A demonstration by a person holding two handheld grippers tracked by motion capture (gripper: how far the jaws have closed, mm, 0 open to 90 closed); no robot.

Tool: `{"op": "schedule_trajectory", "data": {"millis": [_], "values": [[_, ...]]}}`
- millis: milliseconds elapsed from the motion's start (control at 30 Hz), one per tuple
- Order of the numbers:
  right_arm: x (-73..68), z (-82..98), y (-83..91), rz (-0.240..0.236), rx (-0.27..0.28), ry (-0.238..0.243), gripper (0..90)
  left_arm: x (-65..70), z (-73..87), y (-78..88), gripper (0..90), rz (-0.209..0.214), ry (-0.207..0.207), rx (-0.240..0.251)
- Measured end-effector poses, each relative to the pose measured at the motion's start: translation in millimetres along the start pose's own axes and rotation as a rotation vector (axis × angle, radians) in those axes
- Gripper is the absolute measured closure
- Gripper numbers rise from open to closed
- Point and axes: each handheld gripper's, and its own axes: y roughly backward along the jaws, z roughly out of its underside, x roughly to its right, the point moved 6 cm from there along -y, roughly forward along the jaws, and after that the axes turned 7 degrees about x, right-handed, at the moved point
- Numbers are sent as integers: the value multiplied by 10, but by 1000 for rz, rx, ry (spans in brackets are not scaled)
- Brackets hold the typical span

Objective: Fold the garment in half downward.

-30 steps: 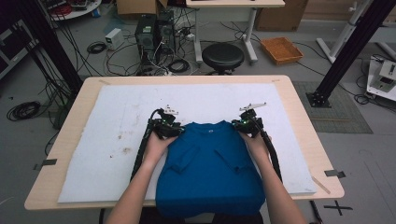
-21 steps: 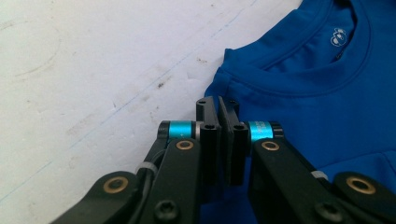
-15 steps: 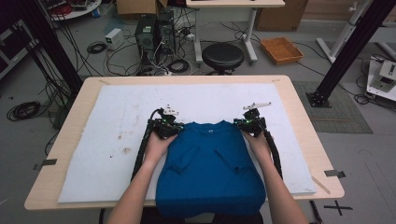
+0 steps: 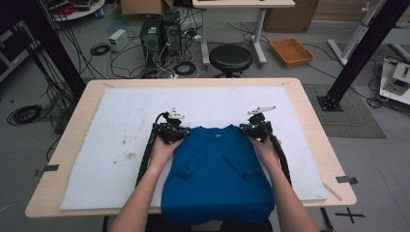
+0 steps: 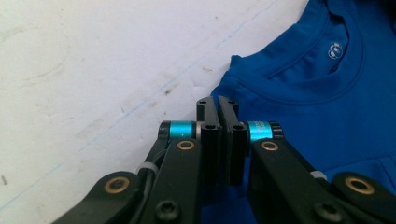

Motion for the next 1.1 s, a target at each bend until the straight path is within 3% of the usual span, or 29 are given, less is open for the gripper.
{"op": "schedule_trajectory", "data": {"millis": [233,333,600,900,1100], "values": [[29,-145,13,-9,53,-23,893,-86,-119,23,879,-1,0,21],[50,-220,38,-4,81,-36,893,-153,-249,56,879,-3,13,56],[24,-352,266,-15,155,-37,893,-84,-401,215,879,11,-8,112],[-167,-340,676,-42,235,-26,893,218,-473,611,878,51,-60,194],[-347,-178,934,-54,261,26,893,458,-360,846,878,79,-120,210]]}}
